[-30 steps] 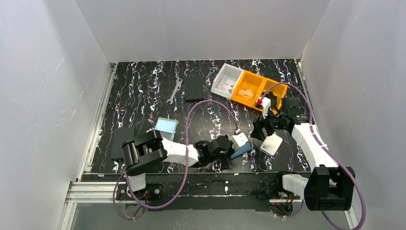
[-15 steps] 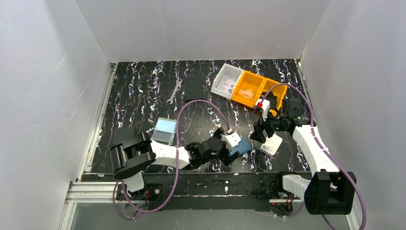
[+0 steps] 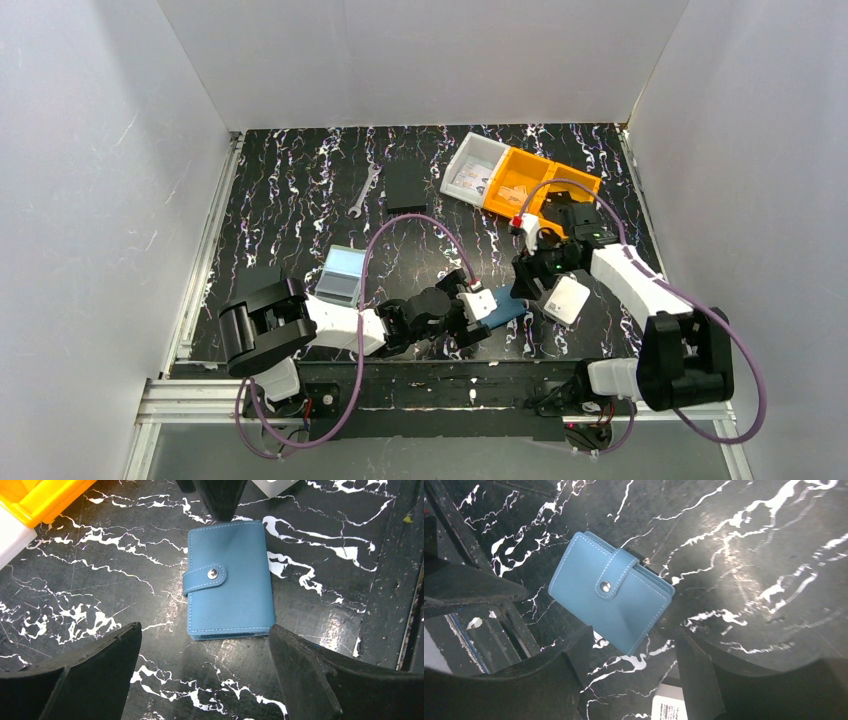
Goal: Take the credit cards out of the card holder
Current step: Open the card holder at the center of the board.
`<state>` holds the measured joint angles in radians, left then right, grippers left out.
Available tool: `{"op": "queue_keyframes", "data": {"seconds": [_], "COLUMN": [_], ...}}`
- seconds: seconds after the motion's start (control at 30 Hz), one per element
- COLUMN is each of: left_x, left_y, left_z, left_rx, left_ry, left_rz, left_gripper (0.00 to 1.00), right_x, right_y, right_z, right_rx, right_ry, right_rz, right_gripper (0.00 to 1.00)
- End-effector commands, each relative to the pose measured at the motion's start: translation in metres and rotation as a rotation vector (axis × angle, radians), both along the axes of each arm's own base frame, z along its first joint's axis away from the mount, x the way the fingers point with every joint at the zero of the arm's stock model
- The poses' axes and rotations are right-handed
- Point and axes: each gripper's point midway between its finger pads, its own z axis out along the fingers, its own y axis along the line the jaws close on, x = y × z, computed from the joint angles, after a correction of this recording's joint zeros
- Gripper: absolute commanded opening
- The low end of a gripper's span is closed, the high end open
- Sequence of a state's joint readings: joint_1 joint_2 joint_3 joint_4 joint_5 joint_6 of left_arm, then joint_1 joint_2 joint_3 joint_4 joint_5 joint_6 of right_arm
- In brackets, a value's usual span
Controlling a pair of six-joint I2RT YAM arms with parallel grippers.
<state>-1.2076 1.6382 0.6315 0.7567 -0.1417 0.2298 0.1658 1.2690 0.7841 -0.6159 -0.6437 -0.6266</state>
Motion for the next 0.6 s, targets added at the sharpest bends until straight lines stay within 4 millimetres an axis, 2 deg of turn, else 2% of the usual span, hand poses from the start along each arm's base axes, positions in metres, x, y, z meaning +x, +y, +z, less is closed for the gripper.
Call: {"op": "queue_keyframes", "data": {"seconds": [0.0,0.37,0.57], "left_x": [0.002,0.001,0.005], "left_y": [-0.003,-0.012,-0.029], "left_z": [0.025,0.019,0.014], "left_rx": [-0.035,-0.025,-0.01], "left_ry": [-0.089,-0.09,-0.098], "left_rz": [-0.034,-0.052,-0.075], "left_gripper": [0.97,0.88,0.81], "right_x": [0.013,0.016,0.019], "right_y": [0.014,0.023,0.021], "right_z": [0.0,-0.021,-0.032], "right_rx": [-0.031,-0.076,-0.137], "right_ry": [0.009,0.129,0.12], "right_rz": [0.012,0.006,-0.017], "right_gripper": [0.67,0.61,0.51]}}
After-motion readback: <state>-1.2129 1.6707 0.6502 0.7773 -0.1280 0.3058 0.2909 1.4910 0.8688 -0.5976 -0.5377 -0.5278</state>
